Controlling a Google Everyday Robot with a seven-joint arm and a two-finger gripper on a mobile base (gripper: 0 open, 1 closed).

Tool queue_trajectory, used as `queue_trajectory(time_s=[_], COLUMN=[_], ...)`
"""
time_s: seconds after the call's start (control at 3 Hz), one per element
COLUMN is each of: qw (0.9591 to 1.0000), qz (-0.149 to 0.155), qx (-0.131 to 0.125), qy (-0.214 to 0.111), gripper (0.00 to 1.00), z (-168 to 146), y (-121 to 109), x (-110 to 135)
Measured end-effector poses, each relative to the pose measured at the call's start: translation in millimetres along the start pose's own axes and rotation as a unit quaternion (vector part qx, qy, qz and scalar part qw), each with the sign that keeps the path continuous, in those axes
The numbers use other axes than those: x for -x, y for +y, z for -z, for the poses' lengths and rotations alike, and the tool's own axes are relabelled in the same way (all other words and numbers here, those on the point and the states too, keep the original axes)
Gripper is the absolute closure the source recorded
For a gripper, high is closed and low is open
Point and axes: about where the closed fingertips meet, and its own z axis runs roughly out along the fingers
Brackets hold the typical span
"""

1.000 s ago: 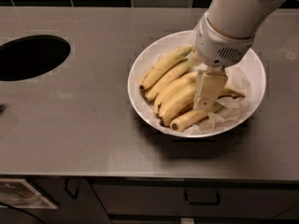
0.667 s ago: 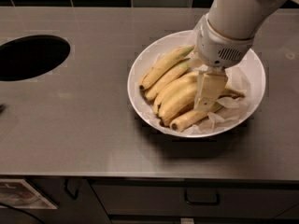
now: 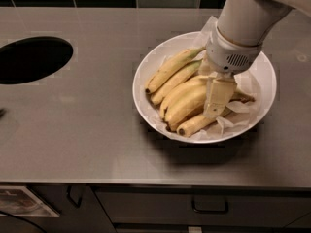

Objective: Pick banana from white bowl

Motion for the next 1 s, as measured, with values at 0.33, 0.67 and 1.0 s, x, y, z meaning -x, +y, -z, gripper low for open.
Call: queue_trajectory(time_s=[0.33,0.67,1.0], qw=[1.0,1.0,1.0], qz=[-0.002,-0.001,-0.001], qx=[0.006,0.006,0.006], qy=[0.0,0.001,0.001], gripper=[0.35,0.53,0.77], z=[-5.1,-5.6,-5.6], y=[-0.7,-0.2,-0.2], x=[-1.4,-0.9,-0.9])
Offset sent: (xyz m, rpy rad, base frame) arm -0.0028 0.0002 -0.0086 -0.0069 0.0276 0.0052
